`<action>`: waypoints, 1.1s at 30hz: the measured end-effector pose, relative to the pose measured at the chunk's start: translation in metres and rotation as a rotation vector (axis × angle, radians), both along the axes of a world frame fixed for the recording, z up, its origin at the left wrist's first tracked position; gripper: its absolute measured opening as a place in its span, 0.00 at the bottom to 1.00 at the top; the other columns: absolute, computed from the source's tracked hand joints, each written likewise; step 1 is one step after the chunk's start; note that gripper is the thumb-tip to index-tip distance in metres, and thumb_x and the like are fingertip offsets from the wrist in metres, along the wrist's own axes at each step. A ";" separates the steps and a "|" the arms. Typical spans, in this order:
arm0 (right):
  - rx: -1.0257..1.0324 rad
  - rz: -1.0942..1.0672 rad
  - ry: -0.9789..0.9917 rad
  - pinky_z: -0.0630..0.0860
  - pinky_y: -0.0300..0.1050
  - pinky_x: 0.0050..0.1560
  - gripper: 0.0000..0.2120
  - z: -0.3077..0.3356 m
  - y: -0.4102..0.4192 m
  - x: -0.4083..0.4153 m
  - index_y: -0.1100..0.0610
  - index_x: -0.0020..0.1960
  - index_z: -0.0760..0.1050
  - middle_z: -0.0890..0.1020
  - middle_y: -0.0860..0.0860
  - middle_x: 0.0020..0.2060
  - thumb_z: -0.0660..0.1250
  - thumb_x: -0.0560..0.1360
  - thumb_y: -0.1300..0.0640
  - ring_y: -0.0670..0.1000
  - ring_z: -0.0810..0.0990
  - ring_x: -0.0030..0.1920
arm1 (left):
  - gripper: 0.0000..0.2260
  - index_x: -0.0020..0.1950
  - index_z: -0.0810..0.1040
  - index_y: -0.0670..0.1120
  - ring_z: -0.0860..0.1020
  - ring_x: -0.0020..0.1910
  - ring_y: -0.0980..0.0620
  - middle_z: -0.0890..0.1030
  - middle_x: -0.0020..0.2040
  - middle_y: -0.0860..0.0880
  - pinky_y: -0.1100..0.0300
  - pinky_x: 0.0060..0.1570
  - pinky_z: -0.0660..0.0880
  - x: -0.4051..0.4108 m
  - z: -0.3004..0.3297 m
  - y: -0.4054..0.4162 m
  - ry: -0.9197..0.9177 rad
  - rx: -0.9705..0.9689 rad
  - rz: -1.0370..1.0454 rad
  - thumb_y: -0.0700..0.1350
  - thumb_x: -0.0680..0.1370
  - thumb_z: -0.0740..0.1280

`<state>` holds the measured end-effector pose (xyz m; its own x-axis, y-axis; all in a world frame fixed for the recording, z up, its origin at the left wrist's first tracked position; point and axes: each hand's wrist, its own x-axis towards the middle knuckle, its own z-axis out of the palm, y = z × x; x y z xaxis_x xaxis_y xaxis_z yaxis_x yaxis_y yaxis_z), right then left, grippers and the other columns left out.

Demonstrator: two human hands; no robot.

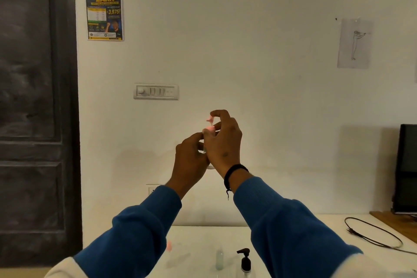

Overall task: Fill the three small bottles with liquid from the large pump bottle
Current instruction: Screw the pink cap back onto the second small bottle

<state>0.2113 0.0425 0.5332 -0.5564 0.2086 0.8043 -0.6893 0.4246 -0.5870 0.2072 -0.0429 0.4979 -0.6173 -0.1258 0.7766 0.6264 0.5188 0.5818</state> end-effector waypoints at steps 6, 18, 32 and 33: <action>-0.012 0.006 -0.018 0.79 0.35 0.49 0.15 -0.001 0.005 -0.001 0.53 0.64 0.79 0.82 0.51 0.54 0.70 0.78 0.61 0.49 0.81 0.50 | 0.14 0.61 0.81 0.42 0.82 0.46 0.50 0.84 0.49 0.49 0.66 0.41 0.76 -0.002 -0.003 0.000 -0.005 -0.022 0.032 0.38 0.76 0.73; -0.012 0.023 -0.031 0.75 0.34 0.49 0.17 0.000 0.003 0.002 0.51 0.66 0.77 0.77 0.51 0.56 0.69 0.79 0.63 0.47 0.77 0.51 | 0.12 0.58 0.82 0.41 0.79 0.40 0.56 0.84 0.46 0.48 0.72 0.36 0.75 0.001 0.004 0.002 0.016 -0.053 0.049 0.36 0.75 0.73; -0.078 0.022 -0.054 0.79 0.40 0.51 0.19 -0.004 0.000 0.003 0.53 0.65 0.76 0.78 0.52 0.54 0.70 0.76 0.65 0.51 0.80 0.51 | 0.07 0.52 0.82 0.40 0.77 0.35 0.58 0.81 0.38 0.53 0.74 0.35 0.72 0.006 0.003 0.004 0.038 -0.078 0.063 0.35 0.75 0.72; -0.081 0.034 -0.051 0.81 0.42 0.52 0.20 -0.005 -0.001 0.004 0.53 0.66 0.76 0.80 0.53 0.55 0.69 0.76 0.66 0.52 0.81 0.52 | 0.05 0.50 0.82 0.40 0.76 0.34 0.60 0.79 0.35 0.56 0.76 0.35 0.71 0.007 0.003 0.005 0.047 -0.080 0.066 0.35 0.76 0.72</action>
